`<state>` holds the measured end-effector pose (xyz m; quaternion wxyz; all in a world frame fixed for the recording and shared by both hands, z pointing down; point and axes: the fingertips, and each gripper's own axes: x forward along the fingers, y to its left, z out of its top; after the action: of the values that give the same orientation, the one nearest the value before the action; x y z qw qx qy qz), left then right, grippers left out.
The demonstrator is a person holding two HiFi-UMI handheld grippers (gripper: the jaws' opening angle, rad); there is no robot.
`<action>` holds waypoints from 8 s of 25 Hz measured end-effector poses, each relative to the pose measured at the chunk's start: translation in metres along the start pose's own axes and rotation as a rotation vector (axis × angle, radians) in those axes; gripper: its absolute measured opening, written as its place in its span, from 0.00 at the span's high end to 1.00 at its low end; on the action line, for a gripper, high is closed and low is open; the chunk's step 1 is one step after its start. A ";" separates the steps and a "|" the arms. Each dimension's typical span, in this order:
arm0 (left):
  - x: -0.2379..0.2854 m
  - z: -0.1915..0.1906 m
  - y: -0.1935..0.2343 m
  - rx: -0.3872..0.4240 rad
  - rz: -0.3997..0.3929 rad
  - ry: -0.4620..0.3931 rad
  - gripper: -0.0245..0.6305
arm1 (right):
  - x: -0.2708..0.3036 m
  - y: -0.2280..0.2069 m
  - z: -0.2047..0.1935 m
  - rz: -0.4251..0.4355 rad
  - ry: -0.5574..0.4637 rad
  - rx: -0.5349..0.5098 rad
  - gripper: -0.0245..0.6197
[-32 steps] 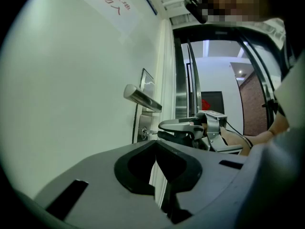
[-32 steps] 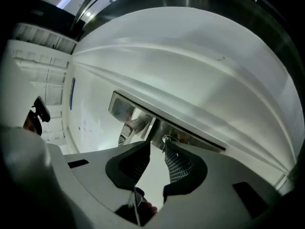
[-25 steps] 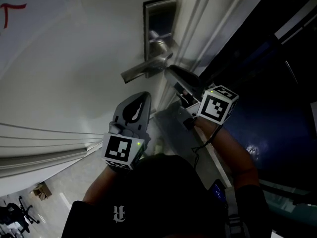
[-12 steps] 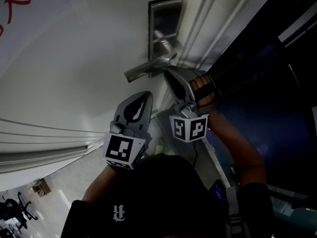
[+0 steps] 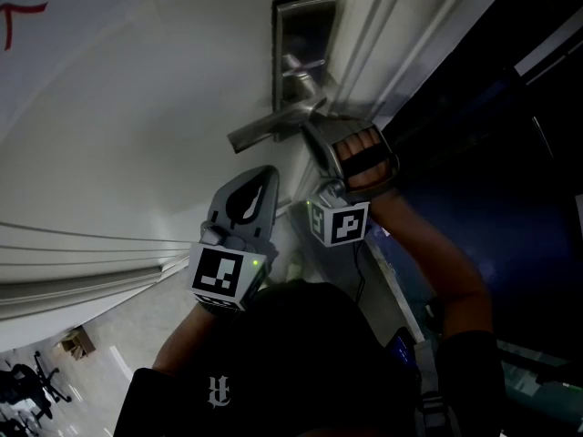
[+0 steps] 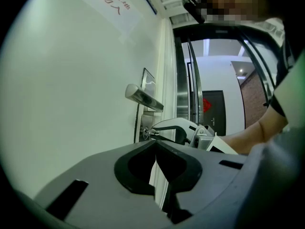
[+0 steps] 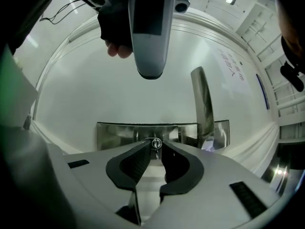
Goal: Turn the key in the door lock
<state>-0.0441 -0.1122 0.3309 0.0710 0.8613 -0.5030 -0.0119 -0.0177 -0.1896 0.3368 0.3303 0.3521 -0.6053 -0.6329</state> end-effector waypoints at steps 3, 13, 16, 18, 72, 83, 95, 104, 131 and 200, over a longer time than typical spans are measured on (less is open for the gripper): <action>0.000 0.000 0.002 0.001 0.002 -0.002 0.95 | 0.003 -0.001 -0.002 -0.011 0.003 0.017 0.91; 0.002 -0.002 0.003 -0.005 -0.003 0.004 0.95 | 0.004 -0.008 -0.004 0.056 0.007 0.486 0.93; 0.003 -0.003 0.002 -0.005 -0.007 0.005 0.95 | 0.005 -0.010 -0.006 0.072 0.016 0.646 0.93; 0.003 -0.002 0.001 -0.002 -0.009 -0.002 0.95 | 0.005 -0.012 -0.007 0.082 0.022 0.748 0.93; 0.001 0.000 0.000 -0.009 -0.019 -0.011 0.95 | 0.005 0.003 -0.029 0.402 -0.517 3.270 0.90; 0.001 -0.002 -0.008 -0.014 -0.041 -0.011 0.95 | -0.017 0.004 -0.049 0.285 -0.422 3.101 0.83; 0.000 -0.001 -0.013 -0.010 -0.052 -0.005 0.95 | -0.027 -0.025 -0.050 0.252 -0.182 2.082 0.83; 0.000 0.001 -0.013 0.004 -0.044 -0.008 0.95 | -0.033 -0.024 -0.016 0.194 -0.097 1.020 0.83; -0.004 0.002 -0.001 -0.010 -0.011 -0.006 0.95 | 0.001 -0.007 -0.004 -0.007 -0.018 0.233 0.91; -0.003 0.003 -0.006 -0.006 -0.007 -0.019 0.95 | -0.004 -0.002 -0.033 0.412 -0.239 2.816 0.93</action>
<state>-0.0410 -0.1076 0.3267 0.0686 0.8626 -0.5007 -0.0217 0.0118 -0.2039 0.3343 -0.2564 0.2338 -0.7815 0.5184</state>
